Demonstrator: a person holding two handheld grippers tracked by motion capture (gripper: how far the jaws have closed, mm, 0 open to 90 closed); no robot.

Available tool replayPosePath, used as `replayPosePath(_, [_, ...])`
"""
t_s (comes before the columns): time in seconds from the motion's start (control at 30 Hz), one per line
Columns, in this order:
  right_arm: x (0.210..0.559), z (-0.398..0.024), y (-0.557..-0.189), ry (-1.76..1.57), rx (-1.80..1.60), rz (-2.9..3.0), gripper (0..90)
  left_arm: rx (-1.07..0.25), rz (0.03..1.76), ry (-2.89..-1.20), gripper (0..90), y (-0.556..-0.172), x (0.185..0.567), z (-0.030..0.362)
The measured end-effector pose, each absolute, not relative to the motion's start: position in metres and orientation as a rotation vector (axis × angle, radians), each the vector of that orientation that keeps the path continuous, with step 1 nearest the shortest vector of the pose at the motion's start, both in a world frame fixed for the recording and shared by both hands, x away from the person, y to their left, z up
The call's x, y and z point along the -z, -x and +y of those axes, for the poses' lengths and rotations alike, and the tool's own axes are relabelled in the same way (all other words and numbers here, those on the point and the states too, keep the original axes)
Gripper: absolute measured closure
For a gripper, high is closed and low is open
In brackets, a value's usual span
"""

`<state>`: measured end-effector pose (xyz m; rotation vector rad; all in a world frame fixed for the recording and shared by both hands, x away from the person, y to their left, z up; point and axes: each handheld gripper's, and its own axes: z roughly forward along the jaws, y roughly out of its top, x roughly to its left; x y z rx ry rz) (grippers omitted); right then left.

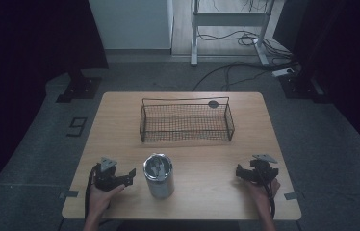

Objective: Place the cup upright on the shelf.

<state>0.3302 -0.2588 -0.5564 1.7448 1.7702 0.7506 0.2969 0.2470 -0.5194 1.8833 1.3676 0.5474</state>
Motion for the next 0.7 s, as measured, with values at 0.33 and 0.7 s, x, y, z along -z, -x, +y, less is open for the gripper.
replayPosePath(0.33, [0.556,-0.260,-0.330,-1.736,-0.755,1.780,0.0,-0.555,1.359,-1.874,5.1,-0.296,0.516,0.248])
replayPosePath(0.7, [0.556,-0.260,-0.331,-1.737,-0.756,1.780,0.0,-0.564,1.360,-1.834,5.2,-0.292,0.508,0.246])
